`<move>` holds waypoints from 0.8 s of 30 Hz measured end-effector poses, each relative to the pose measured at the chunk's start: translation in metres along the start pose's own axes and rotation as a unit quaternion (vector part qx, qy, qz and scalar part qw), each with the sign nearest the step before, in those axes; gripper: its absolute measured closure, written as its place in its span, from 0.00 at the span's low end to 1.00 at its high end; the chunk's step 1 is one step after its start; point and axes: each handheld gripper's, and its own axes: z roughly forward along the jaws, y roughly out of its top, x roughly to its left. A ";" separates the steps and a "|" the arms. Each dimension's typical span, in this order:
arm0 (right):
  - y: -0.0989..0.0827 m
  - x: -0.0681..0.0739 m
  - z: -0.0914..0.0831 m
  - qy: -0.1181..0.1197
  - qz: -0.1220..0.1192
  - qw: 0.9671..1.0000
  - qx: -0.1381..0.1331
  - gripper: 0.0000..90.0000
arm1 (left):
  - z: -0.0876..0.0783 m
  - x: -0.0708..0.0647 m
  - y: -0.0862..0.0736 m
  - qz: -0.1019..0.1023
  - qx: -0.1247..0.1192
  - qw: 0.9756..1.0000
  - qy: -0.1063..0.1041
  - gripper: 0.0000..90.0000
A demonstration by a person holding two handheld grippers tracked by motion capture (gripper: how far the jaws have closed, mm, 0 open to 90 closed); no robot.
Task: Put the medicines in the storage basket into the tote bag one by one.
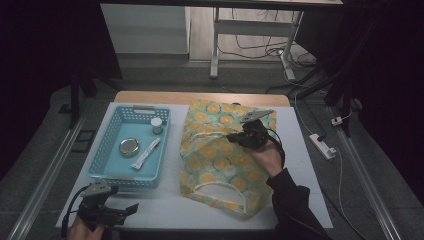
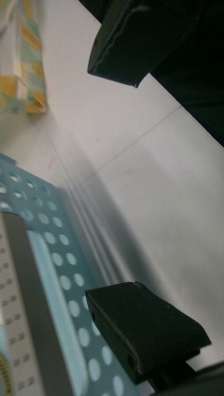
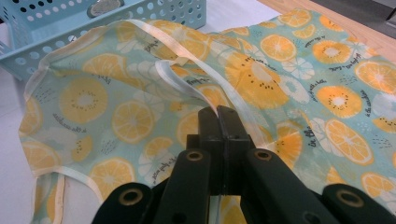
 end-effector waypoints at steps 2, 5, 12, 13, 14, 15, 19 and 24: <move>0.000 0.000 0.001 0.000 0.000 1.000 0.001 1.00 | -0.002 0.001 0.001 0.000 -0.004 1.000 -0.006 0.00; 0.000 0.000 0.001 -0.001 0.000 1.000 0.003 1.00 | -0.005 0.000 0.004 0.003 -0.010 1.000 -0.012 0.00; 0.000 0.000 0.001 0.000 -0.003 1.000 0.003 1.00 | -0.012 0.001 0.012 0.012 -0.026 0.999 -0.013 0.00; 0.000 0.000 0.001 0.000 -0.003 1.000 0.003 1.00 | -0.013 0.001 0.013 0.013 -0.029 0.999 -0.015 0.00; 0.000 -0.001 0.001 0.000 -0.003 1.000 0.003 1.00 | -0.013 0.000 0.014 0.014 -0.030 0.999 -0.016 0.00; -0.001 -0.001 0.001 -0.001 -0.003 1.000 0.002 1.00 | -0.014 0.000 0.015 0.015 -0.031 0.999 -0.018 0.00; 0.000 -0.001 0.001 -0.001 -0.002 1.000 0.003 1.00 | -0.014 -0.001 0.020 0.022 -0.037 0.999 -0.017 0.00; 0.000 -0.001 0.001 0.000 -0.004 1.000 0.004 1.00 | -0.014 -0.001 0.027 0.027 -0.038 0.999 -0.011 0.00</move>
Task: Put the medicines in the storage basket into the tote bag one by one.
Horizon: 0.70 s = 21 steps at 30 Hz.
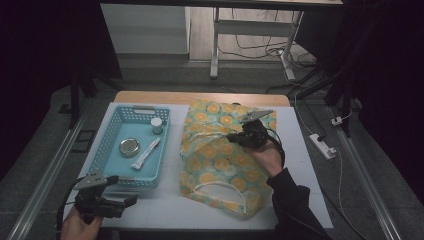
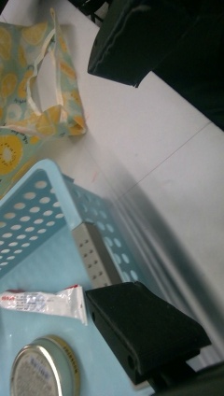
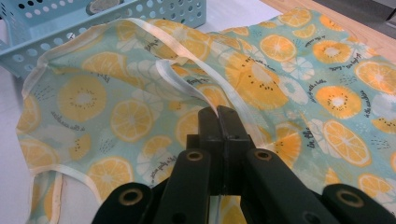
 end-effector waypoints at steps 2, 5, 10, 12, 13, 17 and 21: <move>0.000 0.000 0.000 0.000 0.000 1.000 0.000 1.00 | 0.001 0.001 0.003 0.003 0.002 1.000 0.003 0.00; 0.000 0.000 0.000 0.000 0.000 1.000 0.001 1.00 | 0.004 0.003 0.008 0.006 0.004 1.000 0.005 0.00; 0.000 0.001 0.001 0.001 -0.003 1.000 0.001 1.00 | 0.008 0.011 0.015 -0.010 0.020 1.000 -0.005 0.00; 0.000 0.001 0.001 0.001 -0.004 1.000 0.001 1.00 | 0.009 0.013 0.017 -0.012 0.015 1.000 -0.006 0.00; 0.000 0.001 0.001 0.001 -0.004 1.000 0.001 1.00 | 0.010 0.014 0.018 -0.011 0.012 1.000 -0.004 0.00; 0.000 0.001 0.000 0.003 -0.004 1.000 0.000 1.00 | 0.012 0.017 0.022 -0.004 0.005 1.000 -0.001 0.00; 0.001 0.002 0.000 0.004 -0.004 1.000 -0.001 1.00 | 0.015 0.021 0.027 -0.003 0.006 1.000 0.006 0.00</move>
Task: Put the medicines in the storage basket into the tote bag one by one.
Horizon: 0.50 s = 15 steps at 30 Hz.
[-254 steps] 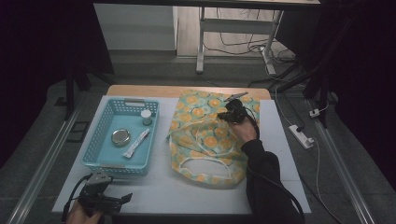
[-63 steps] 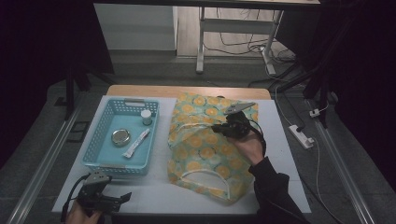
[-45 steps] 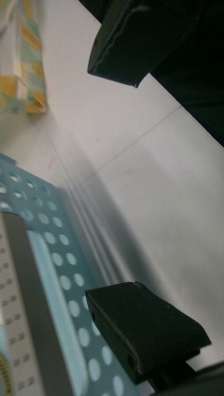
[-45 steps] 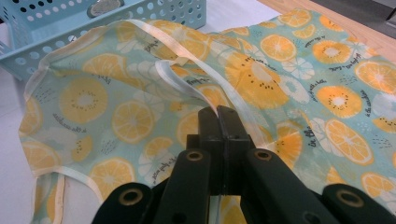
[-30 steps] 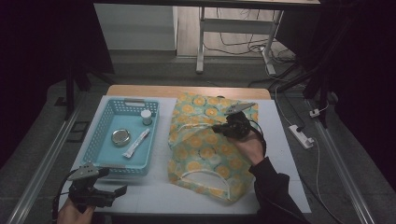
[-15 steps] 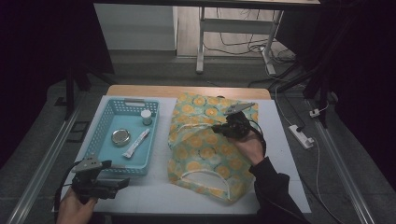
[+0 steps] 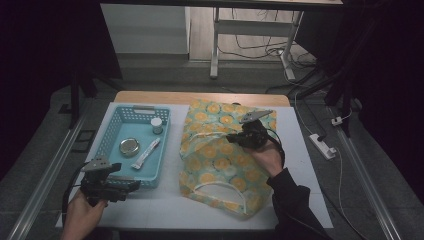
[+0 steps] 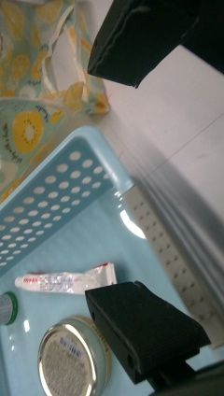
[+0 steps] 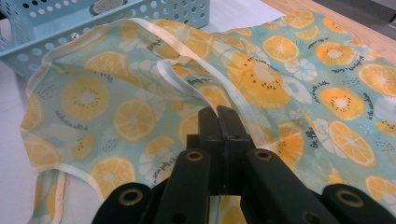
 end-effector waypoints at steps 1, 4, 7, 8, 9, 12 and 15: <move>0.000 0.000 0.000 0.000 0.000 1.000 0.000 1.00 | 0.001 0.002 0.001 -0.004 0.002 1.000 0.000 0.00; 0.000 0.001 0.000 0.000 -0.002 1.000 0.001 1.00 | 0.004 0.006 0.006 -0.009 0.008 1.000 0.003 0.00; 0.001 0.001 0.000 0.000 -0.002 1.000 -0.001 1.00 | 0.008 0.009 0.011 -0.007 0.013 1.000 0.011 0.00; 0.001 0.001 0.000 0.000 -0.002 1.000 -0.001 1.00 | 0.009 0.011 0.013 -0.008 0.015 1.000 0.011 0.00; 0.001 0.001 0.000 0.000 -0.002 1.000 -0.001 1.00 | 0.009 0.012 0.014 -0.009 0.016 1.000 0.013 0.00; 0.001 0.001 0.000 0.000 -0.003 1.000 -0.001 1.00 | 0.011 0.016 0.021 -0.008 0.024 0.999 0.024 0.00; 0.000 0.001 0.000 0.001 -0.003 1.000 0.000 1.00 | 0.014 0.020 0.028 -0.008 0.037 0.999 0.034 0.00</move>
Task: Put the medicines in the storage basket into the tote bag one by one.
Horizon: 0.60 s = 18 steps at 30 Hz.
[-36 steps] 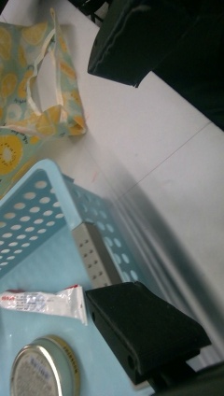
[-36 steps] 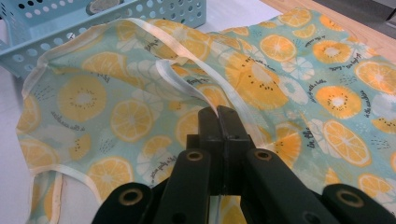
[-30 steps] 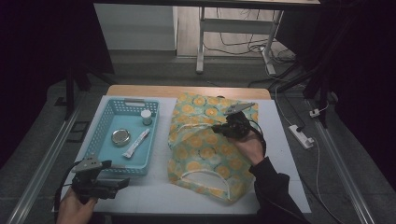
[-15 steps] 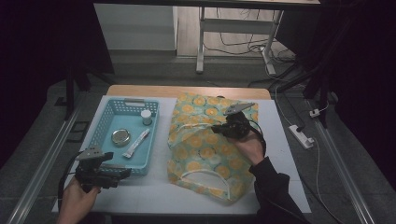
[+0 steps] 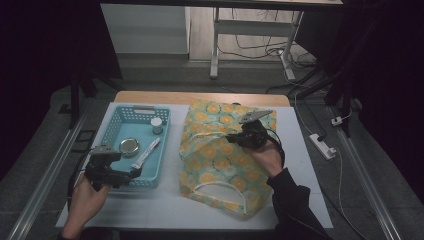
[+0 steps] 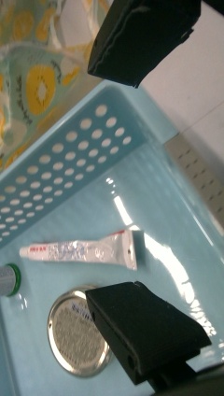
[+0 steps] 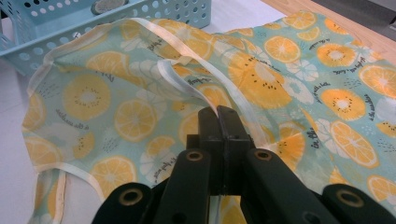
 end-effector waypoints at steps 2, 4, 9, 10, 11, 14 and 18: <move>0.000 0.000 0.000 0.000 0.000 1.000 0.001 1.00 | 0.002 0.003 0.004 0.000 0.005 1.000 0.003 0.00; -0.001 0.000 0.000 0.000 -0.001 1.000 0.002 1.00 | 0.004 0.006 0.008 0.001 0.008 1.000 0.004 0.00; 0.000 0.000 0.000 0.001 -0.001 1.000 0.001 1.00 | 0.008 0.015 0.016 0.001 0.012 1.000 -0.016 0.00; 0.000 0.000 0.000 0.001 -0.001 1.000 0.001 1.00 | 0.008 0.017 0.017 0.000 0.012 1.000 -0.016 0.00; -0.001 0.000 0.000 0.001 -0.001 1.000 0.001 1.00 | 0.009 0.019 0.018 -0.001 0.013 1.000 -0.016 0.00; -0.001 0.000 0.001 0.000 -0.002 1.000 0.002 1.00 | 0.012 0.024 0.022 -0.001 0.015 1.000 -0.011 0.00; 0.000 0.001 0.001 0.001 -0.003 1.000 0.002 1.00 | 0.016 0.031 0.027 -0.001 0.013 1.000 0.000 0.00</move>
